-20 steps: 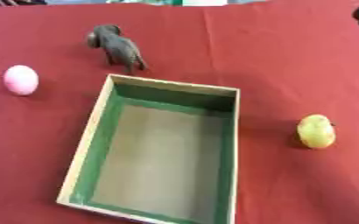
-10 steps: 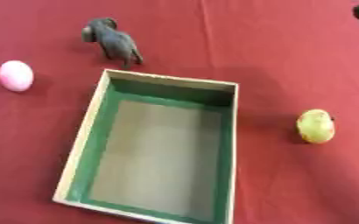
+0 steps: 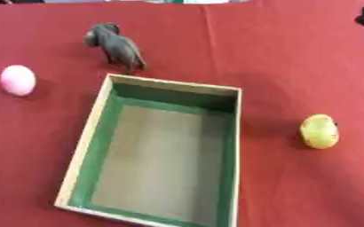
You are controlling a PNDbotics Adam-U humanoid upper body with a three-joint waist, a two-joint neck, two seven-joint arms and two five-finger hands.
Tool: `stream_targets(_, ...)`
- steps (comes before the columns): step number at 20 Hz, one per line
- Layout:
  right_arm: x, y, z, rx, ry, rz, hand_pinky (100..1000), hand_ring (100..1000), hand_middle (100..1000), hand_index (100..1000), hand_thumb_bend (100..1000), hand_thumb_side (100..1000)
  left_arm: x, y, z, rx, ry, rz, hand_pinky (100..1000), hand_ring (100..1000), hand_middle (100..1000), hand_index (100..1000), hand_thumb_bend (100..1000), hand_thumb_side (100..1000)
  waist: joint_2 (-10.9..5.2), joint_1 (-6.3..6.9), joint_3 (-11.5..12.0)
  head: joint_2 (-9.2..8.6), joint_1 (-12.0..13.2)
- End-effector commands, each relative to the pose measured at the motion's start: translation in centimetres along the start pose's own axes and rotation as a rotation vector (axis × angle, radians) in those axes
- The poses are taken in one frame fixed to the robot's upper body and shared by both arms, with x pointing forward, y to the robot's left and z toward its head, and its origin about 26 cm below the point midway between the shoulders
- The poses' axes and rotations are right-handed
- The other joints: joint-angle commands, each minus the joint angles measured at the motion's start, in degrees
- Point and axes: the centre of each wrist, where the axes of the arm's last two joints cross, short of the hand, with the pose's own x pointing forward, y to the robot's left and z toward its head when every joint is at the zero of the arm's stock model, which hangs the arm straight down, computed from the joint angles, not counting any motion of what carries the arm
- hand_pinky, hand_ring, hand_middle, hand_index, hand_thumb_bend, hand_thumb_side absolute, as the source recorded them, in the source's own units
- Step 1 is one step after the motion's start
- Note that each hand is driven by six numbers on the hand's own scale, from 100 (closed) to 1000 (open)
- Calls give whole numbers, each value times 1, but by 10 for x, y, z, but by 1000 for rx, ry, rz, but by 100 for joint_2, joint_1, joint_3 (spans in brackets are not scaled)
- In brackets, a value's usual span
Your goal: Pick up objects on the table and place them in the box.
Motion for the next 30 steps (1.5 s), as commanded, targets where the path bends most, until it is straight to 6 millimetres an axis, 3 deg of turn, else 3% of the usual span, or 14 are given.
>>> stream_targets(1, 4, -9, -3, -5, -22, 37, 880, 848, 768, 893, 100, 1000, 15, 9, -36, -90, -146, -133, 590, 626, 640, 794, 100, 815, -149, 5, -9, -79, -28)
stream_targets(9, 4, -8, -2, -6, -24, 20, 881, 847, 767, 894, 100, 1000, 55, 13, -98, -351, -373, -523, 640, 738, 756, 901, 100, 707, -235, 51, -82, -74, -88)
stream_targets(16, 4, -7, -2, -7, -26, 5, 882, 846, 766, 894, 100, 1000, 72, 11, -115, -513, -405, -690, 651, 753, 770, 917, 100, 677, -250, 70, -117, -91, -58)
stream_targets(17, 4, -7, -3, -6, -27, 3, 882, 845, 765, 894, 100, 1000, 73, 11, -116, -518, -407, -692, 684, 792, 826, 966, 100, 569, -243, 80, -128, -130, -28)
stream_targets(18, 6, -6, -4, -2, -32, -3, 882, 845, 764, 894, 100, 1000, 76, 9, -117, -535, -424, -689, 690, 802, 834, 974, 100, 554, -230, 106, -196, -201, 55)
stream_targets(24, 9, -3, -7, 11, -41, -24, 882, 844, 762, 893, 100, 1000, 69, -16, -128, -706, -498, -711, 697, 822, 853, 989, 109, 627, -227, 162, -340, -272, 185)
stream_targets(30, 9, -2, -7, 12, -42, -37, 884, 844, 761, 893, 100, 1000, 54, -46, -135, -848, -545, -772, 701, 828, 861, 988, 339, 763, -255, 169, -328, -246, 140)
